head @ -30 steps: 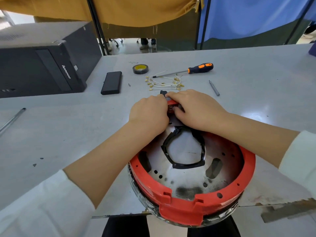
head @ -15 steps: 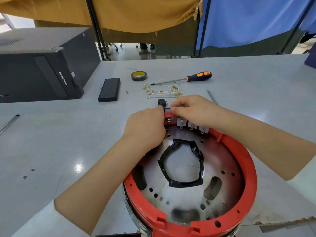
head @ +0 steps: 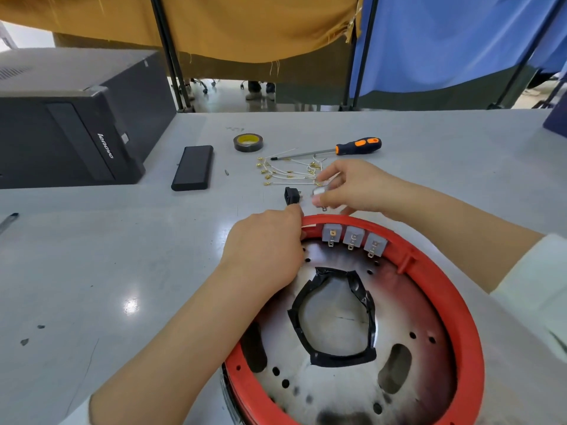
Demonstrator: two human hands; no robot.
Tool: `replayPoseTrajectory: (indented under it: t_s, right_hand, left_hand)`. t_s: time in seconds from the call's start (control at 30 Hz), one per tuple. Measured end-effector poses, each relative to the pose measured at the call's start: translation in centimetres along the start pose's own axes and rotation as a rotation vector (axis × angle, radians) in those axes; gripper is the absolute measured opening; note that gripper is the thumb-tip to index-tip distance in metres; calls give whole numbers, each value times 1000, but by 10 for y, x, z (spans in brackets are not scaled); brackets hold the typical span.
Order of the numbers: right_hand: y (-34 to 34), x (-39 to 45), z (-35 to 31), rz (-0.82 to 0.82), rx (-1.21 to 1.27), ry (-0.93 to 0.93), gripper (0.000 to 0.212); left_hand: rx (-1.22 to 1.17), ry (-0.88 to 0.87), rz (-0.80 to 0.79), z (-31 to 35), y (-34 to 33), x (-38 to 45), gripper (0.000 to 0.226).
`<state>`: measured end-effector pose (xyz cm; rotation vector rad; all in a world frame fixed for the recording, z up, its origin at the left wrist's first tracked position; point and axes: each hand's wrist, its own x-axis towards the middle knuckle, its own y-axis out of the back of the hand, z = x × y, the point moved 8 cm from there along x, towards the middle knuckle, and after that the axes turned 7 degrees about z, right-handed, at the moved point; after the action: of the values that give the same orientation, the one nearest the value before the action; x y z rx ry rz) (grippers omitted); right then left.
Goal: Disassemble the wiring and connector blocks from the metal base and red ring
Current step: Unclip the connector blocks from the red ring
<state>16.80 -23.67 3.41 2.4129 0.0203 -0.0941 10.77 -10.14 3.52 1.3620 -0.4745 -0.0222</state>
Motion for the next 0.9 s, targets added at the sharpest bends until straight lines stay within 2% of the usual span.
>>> replayPoseTrajectory:
  t_s: [0.07, 0.17, 0.27, 0.4, 0.53, 0.73, 0.9]
  right_hand:
    - [-1, 8, 2, -4, -256, 83, 46]
    - [-9, 24, 3, 23, -650, 219, 42]
    - [-17, 39, 2, -10, -820, 272, 37]
    - [-23, 47, -7, -30, -768, 308, 35]
    - [-22, 40, -6, 9, -742, 299, 44]
    - [0, -8, -19, 65, -396, 298, 20]
    - [-3, -62, -17, 9, -349, 314, 23]
  left_hand:
    - [4, -7, -7, 0, 0, 0, 6]
    - [7, -11, -5, 0, 1, 0, 11]
    - [10, -13, 2, 0, 0, 0, 13]
    - [-3, -6, 2, 0, -1, 2, 9]
    - [-28, 22, -12, -2, -2, 2, 4]
    - [-36, 79, -30, -5, -1, 1, 6]
    - [38, 147, -56, -7, 4, -7, 7]
